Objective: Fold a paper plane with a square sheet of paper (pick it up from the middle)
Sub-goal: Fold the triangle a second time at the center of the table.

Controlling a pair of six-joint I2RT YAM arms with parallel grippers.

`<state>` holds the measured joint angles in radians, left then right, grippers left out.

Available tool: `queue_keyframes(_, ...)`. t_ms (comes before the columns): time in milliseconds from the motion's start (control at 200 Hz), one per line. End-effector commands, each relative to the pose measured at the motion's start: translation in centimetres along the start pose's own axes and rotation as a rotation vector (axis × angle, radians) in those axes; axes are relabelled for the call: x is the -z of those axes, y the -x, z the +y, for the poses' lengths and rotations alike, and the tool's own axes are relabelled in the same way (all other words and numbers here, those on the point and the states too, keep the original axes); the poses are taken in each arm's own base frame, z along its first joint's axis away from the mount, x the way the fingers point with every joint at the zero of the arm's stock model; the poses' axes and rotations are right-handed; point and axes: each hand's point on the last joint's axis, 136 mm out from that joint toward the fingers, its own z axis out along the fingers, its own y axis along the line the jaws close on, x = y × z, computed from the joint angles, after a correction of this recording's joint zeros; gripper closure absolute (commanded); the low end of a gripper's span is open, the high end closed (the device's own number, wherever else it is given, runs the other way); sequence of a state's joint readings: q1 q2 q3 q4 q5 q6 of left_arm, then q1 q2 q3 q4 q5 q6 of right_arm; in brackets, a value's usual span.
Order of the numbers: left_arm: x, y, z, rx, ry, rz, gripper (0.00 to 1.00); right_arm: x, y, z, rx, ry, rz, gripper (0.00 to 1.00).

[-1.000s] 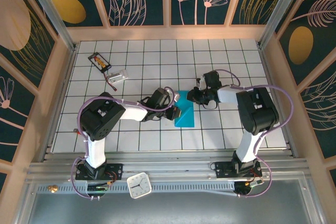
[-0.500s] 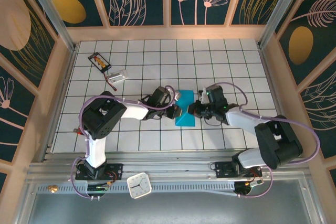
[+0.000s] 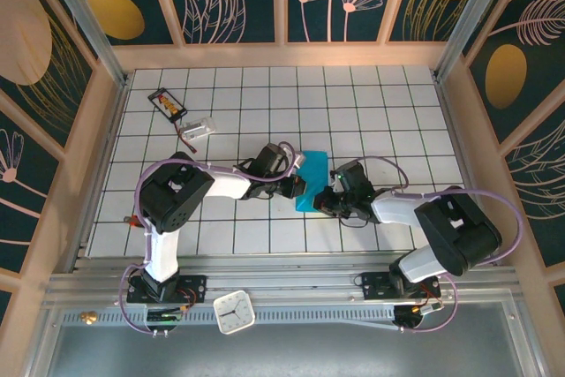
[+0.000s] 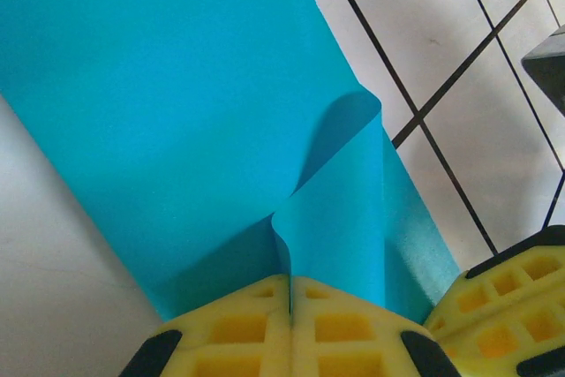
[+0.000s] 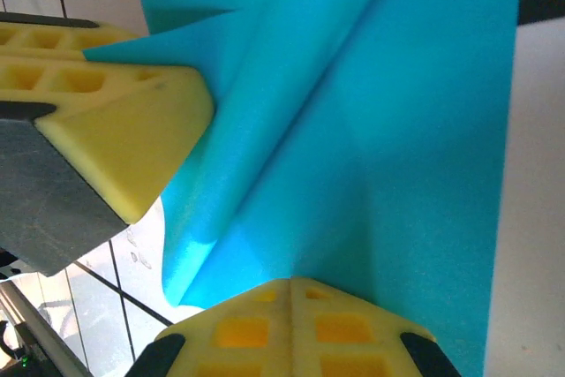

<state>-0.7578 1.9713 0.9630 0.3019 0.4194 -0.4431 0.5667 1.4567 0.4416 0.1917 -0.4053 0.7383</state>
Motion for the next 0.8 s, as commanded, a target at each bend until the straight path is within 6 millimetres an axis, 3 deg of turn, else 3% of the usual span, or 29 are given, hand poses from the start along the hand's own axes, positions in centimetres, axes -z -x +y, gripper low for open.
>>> queue_keyframes(0,-0.8,-2.5,1.6,0.062,0.038,0.086,1.00,-0.4,-0.7,-2.4,0.003,-0.096,0.006,1.00)
queue_keyframes(185,-0.9,-0.9,1.0,0.045,0.028,0.059,1.00,-0.5,-1.1,-3.1,0.010,-0.127,0.023,1.00)
queue_keyframes(540,-0.9,-1.5,1.6,0.045,0.052,0.072,1.00,-0.3,-0.7,-2.9,0.029,-0.145,0.022,1.00)
queue_keyframes(661,-0.7,-2.2,2.2,0.045,0.080,0.083,1.00,0.1,0.3,-1.4,0.046,-0.110,0.001,1.00)
queue_keyframes(731,-0.6,-2.1,2.2,0.047,0.083,0.079,1.00,0.7,1.1,0.5,0.059,-0.054,-0.025,1.00)
queue_keyframes(796,-0.4,-3.5,2.8,0.063,0.095,0.101,1.00,1.4,1.7,2.4,0.061,0.020,-0.054,1.00)
